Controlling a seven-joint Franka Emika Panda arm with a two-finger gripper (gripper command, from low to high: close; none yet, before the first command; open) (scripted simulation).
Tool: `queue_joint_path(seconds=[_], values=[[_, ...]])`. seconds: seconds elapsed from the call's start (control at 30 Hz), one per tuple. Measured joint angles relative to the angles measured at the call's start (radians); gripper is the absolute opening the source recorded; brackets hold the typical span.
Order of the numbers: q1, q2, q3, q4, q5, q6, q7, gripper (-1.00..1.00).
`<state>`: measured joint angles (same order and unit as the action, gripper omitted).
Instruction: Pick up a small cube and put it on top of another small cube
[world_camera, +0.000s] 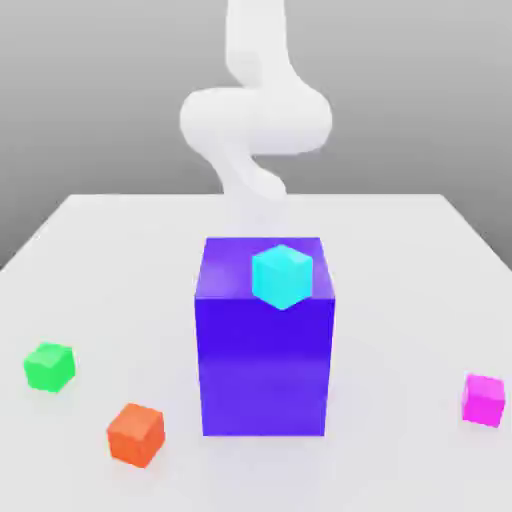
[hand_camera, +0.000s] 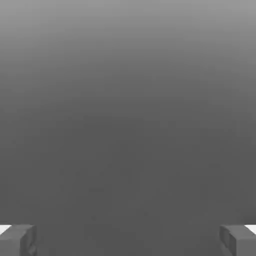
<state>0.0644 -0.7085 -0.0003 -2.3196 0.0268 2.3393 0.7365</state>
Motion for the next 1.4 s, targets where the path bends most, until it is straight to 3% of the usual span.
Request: queue_joint_path(seconds=[0.3, 0.53, 0.77, 1.0, 1.03, 1.23, 1.4], values=[[0.203, 0.333, 0.047, -0.071, 0.088, 0.141, -0.223, 0.0], [0.314, 0.586, 0.135, -0.126, 0.093, 0.252, -0.35, 0.0], [0.452, 0.84, 0.183, -0.182, -0.04, 0.366, -0.377, 0.0], [0.557, 1.094, 0.113, -0.169, -0.186, 0.53, -0.317, 0.0], [0.565, 1.12, 0.104, -0.164, -0.194, 0.551, -0.312, -1.0], [0.568, 1.133, 0.1, -0.161, -0.198, 0.56, -0.307, -1.0], [0.537, 0.999, 0.143, -0.189, -0.15, 0.455, -0.345, -1.0]])
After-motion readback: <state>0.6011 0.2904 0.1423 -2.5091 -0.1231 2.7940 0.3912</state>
